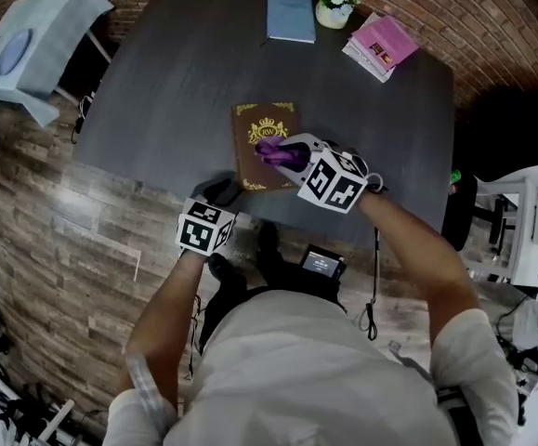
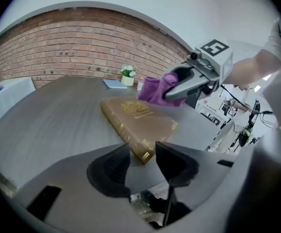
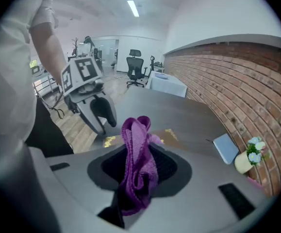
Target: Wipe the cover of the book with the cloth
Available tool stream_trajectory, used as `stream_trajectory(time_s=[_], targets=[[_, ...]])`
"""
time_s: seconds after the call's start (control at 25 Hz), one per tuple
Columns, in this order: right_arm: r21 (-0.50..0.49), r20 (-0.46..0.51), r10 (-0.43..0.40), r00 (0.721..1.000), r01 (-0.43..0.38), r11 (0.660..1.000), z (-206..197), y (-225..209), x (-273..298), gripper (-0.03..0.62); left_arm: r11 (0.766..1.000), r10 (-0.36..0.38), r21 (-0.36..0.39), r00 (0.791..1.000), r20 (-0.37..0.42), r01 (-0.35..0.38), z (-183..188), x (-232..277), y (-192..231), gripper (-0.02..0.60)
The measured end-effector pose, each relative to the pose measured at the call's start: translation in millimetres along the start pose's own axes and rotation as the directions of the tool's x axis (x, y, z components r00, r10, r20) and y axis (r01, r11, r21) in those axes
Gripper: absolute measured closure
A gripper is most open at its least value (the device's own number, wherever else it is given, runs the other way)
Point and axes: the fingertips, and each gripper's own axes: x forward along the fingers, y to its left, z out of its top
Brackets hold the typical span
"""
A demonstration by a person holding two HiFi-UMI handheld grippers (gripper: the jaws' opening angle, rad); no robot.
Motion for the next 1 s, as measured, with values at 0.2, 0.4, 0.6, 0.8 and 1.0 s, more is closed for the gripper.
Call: stream_trajectory(time_s=[0.2, 0.4, 0.6, 0.8, 1.0], targets=[[0.0, -0.023, -0.058, 0.998, 0.058, 0.998, 3.3, -43.7, 19.7, 0.476, 1.0, 0.006, -0.004, 1.0, -0.01, -0.006, -7.8, 3.2, -4.1, 0.368], [-0.004, -0.045, -0.111, 0.993, 0.111, 0.994, 5.5, -77.2, 40.6, 0.476, 1.0, 0.01, 0.021, 1.0, -0.029, -0.01, -11.1, 10.1, -9.7, 0.347], [-0.011, -0.044, -0.139, 0.989, 0.139, 0.99, 16.4, -98.0, 61.0, 0.476, 0.999, 0.011, 0.032, 0.998, -0.061, -0.009, -17.2, 20.3, -12.1, 0.347], [-0.039, -0.045, -0.151, 0.988, 0.149, 0.988, 26.7, -111.1, 83.7, 0.476, 1.0, 0.012, 0.023, 0.994, -0.105, -0.009, -19.7, 26.2, -12.6, 0.348], [-0.032, -0.048, -0.166, 0.985, 0.164, 0.986, 32.6, -124.0, 101.3, 0.476, 1.0, 0.018, 0.017, 0.99, -0.139, -0.016, -24.5, 32.1, -12.1, 0.379]])
